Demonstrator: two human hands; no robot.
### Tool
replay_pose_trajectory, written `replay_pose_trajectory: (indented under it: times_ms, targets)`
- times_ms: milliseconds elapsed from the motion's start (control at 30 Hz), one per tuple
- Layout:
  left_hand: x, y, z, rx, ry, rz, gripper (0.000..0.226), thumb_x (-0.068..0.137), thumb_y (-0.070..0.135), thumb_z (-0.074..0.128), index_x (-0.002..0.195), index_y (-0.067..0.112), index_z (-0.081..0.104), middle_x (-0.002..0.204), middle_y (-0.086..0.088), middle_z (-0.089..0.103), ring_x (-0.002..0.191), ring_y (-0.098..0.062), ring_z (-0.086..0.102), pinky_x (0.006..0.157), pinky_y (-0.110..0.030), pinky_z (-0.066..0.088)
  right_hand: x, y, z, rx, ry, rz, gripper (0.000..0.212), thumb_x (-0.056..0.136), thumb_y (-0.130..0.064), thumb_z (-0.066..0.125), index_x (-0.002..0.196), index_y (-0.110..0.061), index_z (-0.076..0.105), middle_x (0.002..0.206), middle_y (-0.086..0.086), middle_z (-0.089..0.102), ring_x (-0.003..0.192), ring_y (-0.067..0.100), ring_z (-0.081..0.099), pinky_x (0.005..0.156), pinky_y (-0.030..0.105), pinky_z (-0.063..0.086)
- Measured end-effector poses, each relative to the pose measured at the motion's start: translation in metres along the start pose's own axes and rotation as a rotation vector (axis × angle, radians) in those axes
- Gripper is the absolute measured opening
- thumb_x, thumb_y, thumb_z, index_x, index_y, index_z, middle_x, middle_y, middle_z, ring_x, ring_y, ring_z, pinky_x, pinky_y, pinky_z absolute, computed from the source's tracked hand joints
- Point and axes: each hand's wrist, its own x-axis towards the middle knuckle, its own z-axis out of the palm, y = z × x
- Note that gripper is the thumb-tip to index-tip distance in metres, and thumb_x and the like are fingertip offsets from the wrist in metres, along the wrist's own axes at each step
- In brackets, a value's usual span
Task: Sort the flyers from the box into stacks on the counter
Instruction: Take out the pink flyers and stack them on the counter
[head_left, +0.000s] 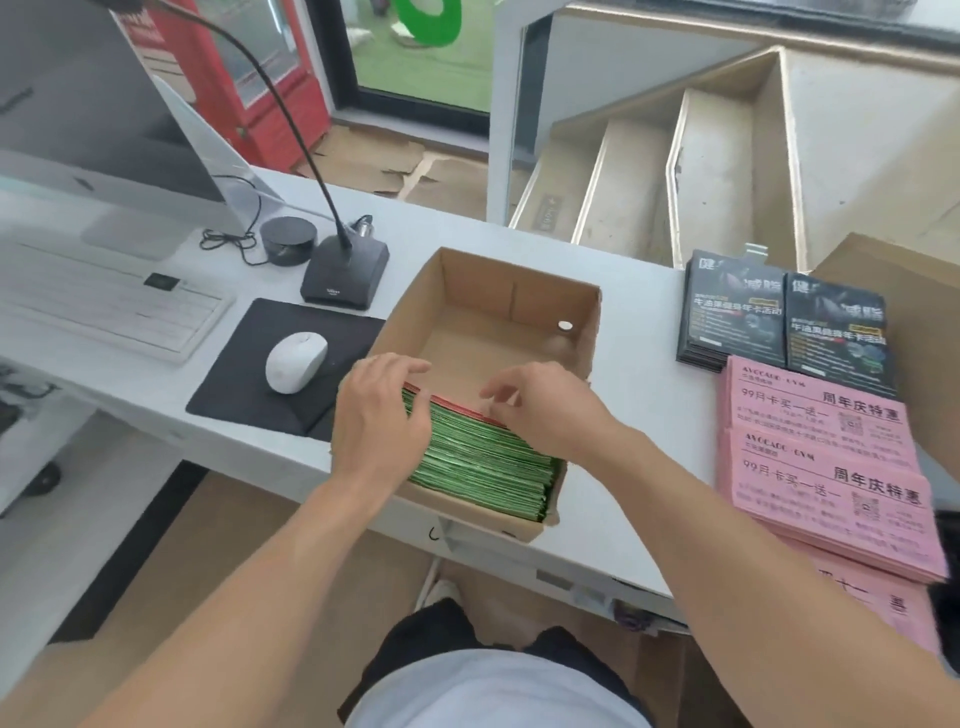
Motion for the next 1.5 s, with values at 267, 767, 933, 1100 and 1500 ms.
replay_pose_trajectory:
  times_ms: [267, 767, 933, 1100, 1500]
  targets:
    - [0.016, -0.022, 0.006, -0.005, -0.122, 0.071, 0.034, 0.090, 0.034, 0.069, 0.122, 0.024, 0.066, 0.125, 0.006, 0.066, 0.133, -0.016, 0.049, 0.123, -0.040, 0.021, 0.011, -0.004, -0.004, -0.038, -0.129, -0.001, 0.021, 0.093, -0.041, 0.067, 0.112, -0.035, 0.074, 0.096, -0.018, 0.072, 0.083, 0.001, 0.064, 0.078, 0.028, 0.054]
    - [0.017, -0.024, 0.010, 0.012, -0.186, 0.057, 0.047, 0.096, 0.041, 0.058, 0.141, 0.027, 0.051, 0.160, 0.003, 0.035, 0.155, -0.016, 0.012, 0.127, -0.039, 0.005, 0.018, -0.006, 0.002, -0.054, -0.070, 0.061, 0.017, 0.093, -0.050, 0.063, 0.107, -0.050, 0.072, 0.096, -0.023, 0.071, 0.091, 0.007, 0.067, 0.078, 0.034, 0.055]
    - [0.018, -0.023, 0.009, 0.062, -0.205, 0.060, 0.048, 0.101, 0.046, 0.048, 0.144, 0.026, 0.048, 0.164, 0.002, 0.030, 0.155, -0.018, 0.009, 0.127, -0.040, 0.004, 0.021, -0.006, 0.002, -0.036, -0.073, 0.100, 0.025, 0.088, -0.060, 0.066, 0.110, -0.051, 0.073, 0.094, -0.016, 0.072, 0.093, 0.009, 0.067, 0.082, 0.036, 0.056]
    - [0.018, -0.022, 0.009, 0.107, -0.234, 0.074, 0.050, 0.104, 0.049, 0.036, 0.147, 0.026, 0.045, 0.165, 0.001, 0.026, 0.155, -0.019, 0.009, 0.127, -0.041, 0.001, 0.023, -0.006, 0.005, -0.036, -0.060, 0.112, 0.030, 0.084, -0.067, 0.066, 0.108, -0.051, 0.072, 0.094, -0.017, 0.071, 0.091, 0.010, 0.066, 0.081, 0.038, 0.057]
    - [0.017, -0.022, 0.008, 0.161, -0.261, 0.082, 0.052, 0.106, 0.050, 0.027, 0.148, 0.025, 0.044, 0.166, 0.000, 0.024, 0.155, -0.020, 0.009, 0.127, -0.042, 0.001, 0.024, -0.010, 0.005, -0.108, -0.025, 0.099, 0.024, 0.089, -0.063, 0.059, 0.104, -0.051, 0.073, 0.083, -0.015, 0.070, 0.083, 0.009, 0.065, 0.075, 0.036, 0.056]
